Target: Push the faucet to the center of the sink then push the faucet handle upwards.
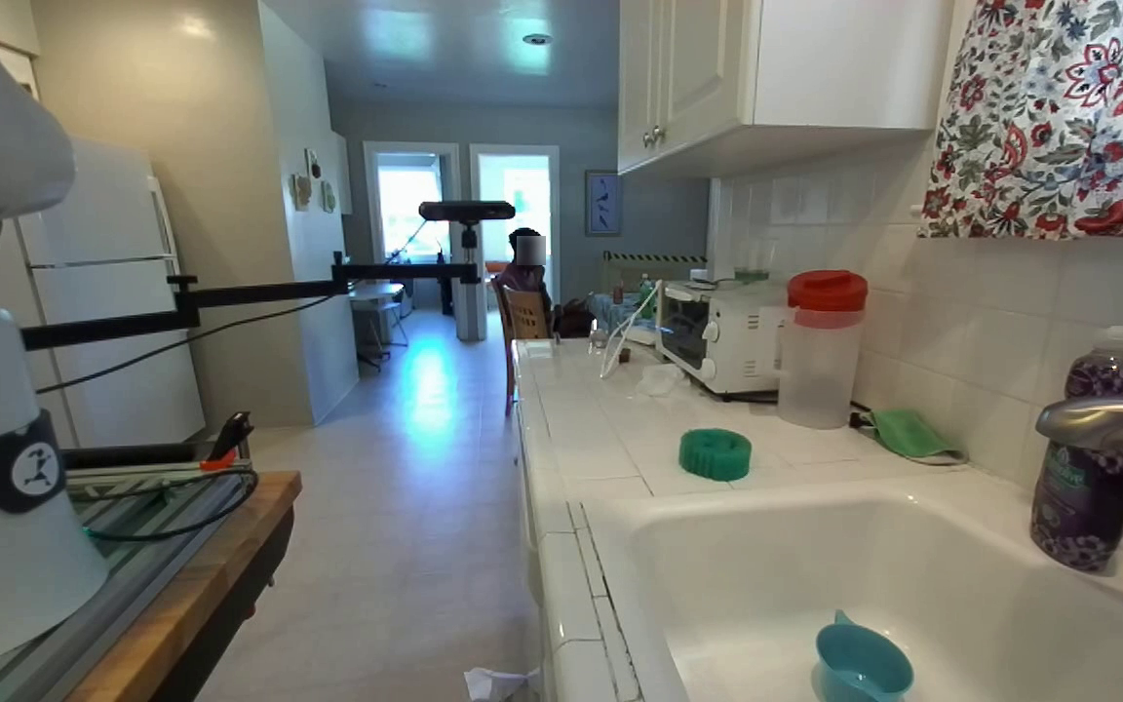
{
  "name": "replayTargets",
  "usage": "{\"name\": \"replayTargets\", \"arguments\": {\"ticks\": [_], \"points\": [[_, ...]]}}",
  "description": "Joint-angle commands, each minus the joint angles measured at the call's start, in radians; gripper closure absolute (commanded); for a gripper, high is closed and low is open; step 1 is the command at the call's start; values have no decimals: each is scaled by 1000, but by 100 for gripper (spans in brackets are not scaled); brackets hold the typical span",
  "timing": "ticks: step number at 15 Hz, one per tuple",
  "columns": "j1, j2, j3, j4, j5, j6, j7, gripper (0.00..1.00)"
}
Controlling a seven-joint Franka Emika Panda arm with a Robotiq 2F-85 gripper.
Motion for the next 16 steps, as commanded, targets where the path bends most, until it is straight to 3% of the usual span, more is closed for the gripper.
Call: {"name": "replayTargets", "arguments": {"ticks": [1, 6, 10, 16], "points": [[-30, 122, -7, 123, 77, 56, -6, 0], [-77, 340, 14, 355, 174, 115, -4, 0], [-81, 496, 18, 542, 152, 36, 94, 0], [-72, 629, 31, 704, 178, -92, 309, 0]]}}
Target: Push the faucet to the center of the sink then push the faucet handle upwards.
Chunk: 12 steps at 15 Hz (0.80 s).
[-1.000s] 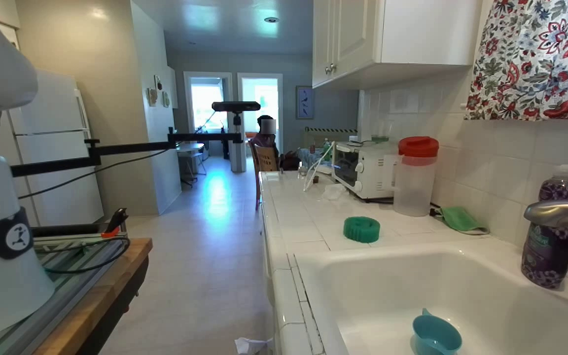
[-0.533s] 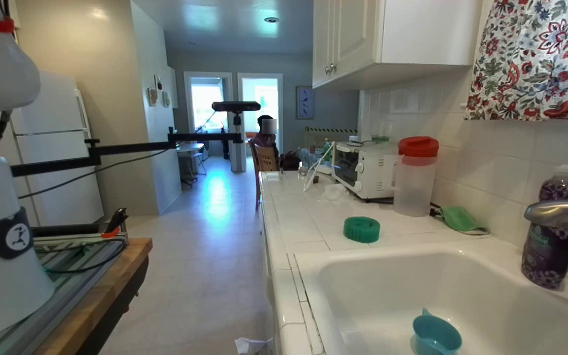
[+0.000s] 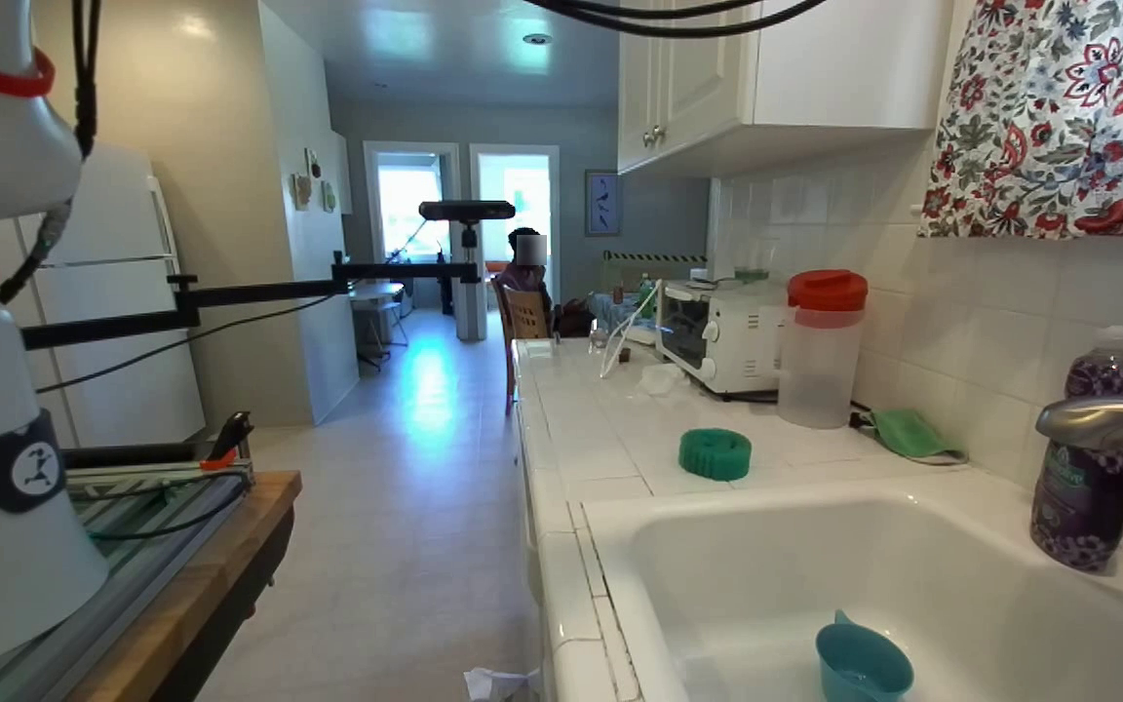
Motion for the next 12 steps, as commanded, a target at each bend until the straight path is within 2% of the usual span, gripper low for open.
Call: {"name": "replayTargets", "arguments": {"ticks": [1, 2, 3, 9, 12], "points": [[-5, 100, 21, 156, 25, -94, 149, 0], [0, 111, 24, 174, 23, -110, 183, 0], [6, 57, 19, 78, 3, -55, 117, 0], [6, 87, 21, 129, 3, -83, 168, 0], [-32, 182, 56, 236, 41, -152, 150, 0]]}}
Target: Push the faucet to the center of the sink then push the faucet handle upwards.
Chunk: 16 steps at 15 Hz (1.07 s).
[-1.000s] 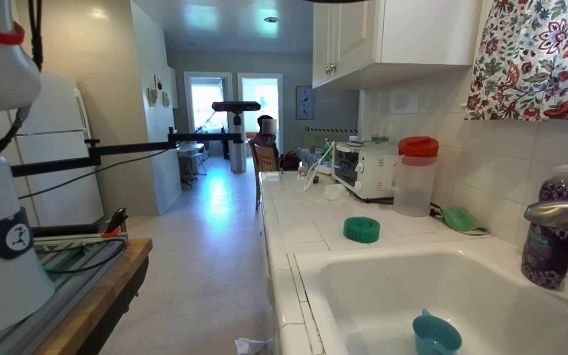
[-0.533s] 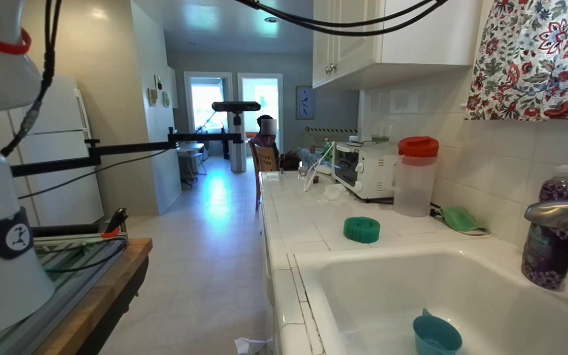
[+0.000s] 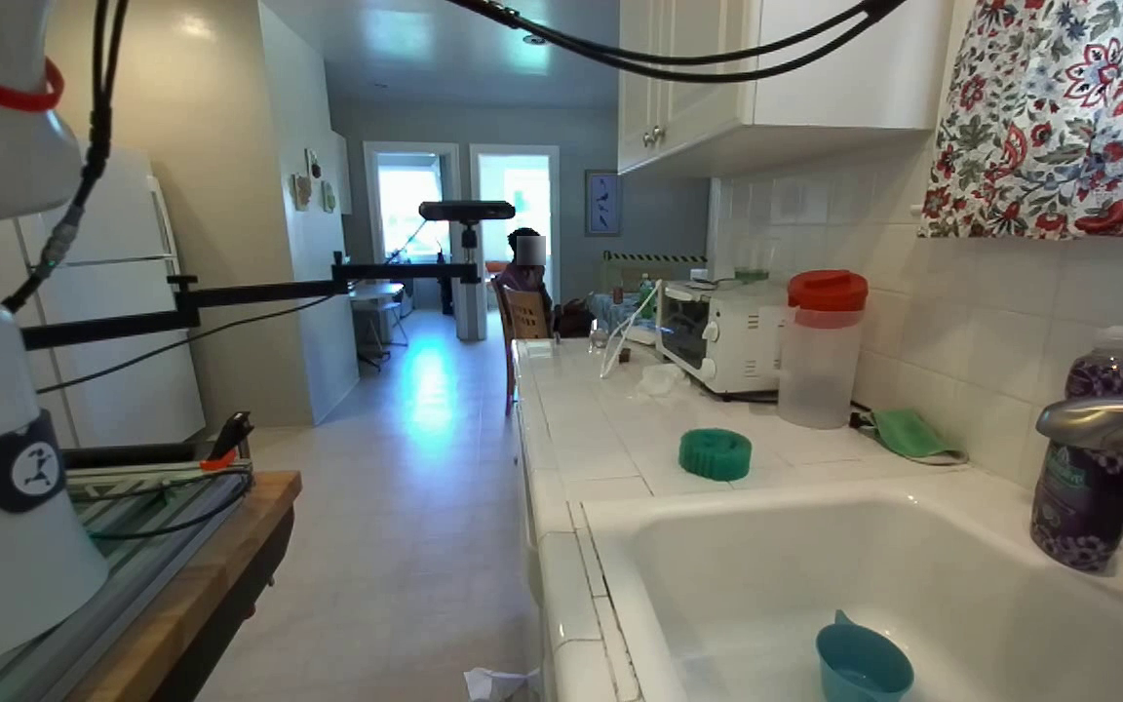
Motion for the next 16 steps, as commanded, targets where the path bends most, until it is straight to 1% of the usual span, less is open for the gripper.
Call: {"name": "replayTargets", "arguments": {"ticks": [1, 4, 8, 10, 13, 15, 16], "points": [[-38, 107, 39, 125, 41, -60, -21, 0], [-53, 198, 63, 220, 51, -90, -25, 0], [-62, 323, 103, 376, 62, -132, -26, 0], [-64, 385, 123, 457, 62, -176, -24, 0], [-68, 471, 146, 576, 56, -273, -14, 0], [-71, 502, 154, 614, 53, -318, -9, 0], [-72, 504, 155, 613, 51, -332, -10, 0]]}}
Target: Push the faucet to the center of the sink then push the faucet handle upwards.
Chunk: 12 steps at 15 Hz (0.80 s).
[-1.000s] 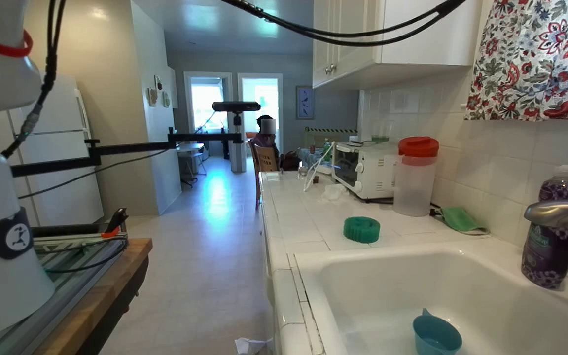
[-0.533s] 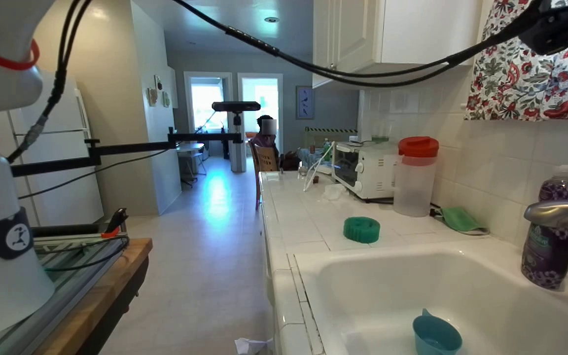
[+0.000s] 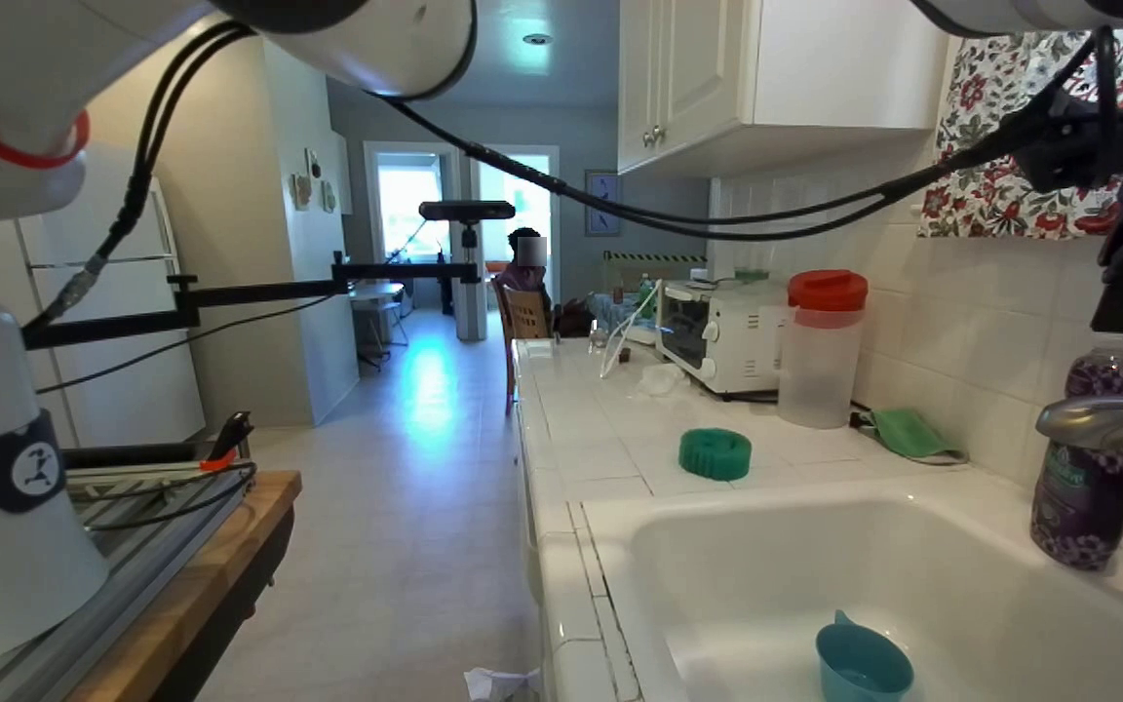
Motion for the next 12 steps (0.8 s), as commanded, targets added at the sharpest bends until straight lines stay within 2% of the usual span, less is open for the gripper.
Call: {"name": "replayTargets", "arguments": {"ticks": [1, 4, 8, 9, 12], "points": [[-21, 88, 30, 143, 18, -96, -5, 0], [-19, 119, 31, 187, 8, -141, -5, 0], [-1, 112, 29, 179, 4, -126, -10, 0], [1, 79, 16, 114, 0, -100, 0, 0], [5, 79, 20, 118, 0, -101, 0, 0]]}}
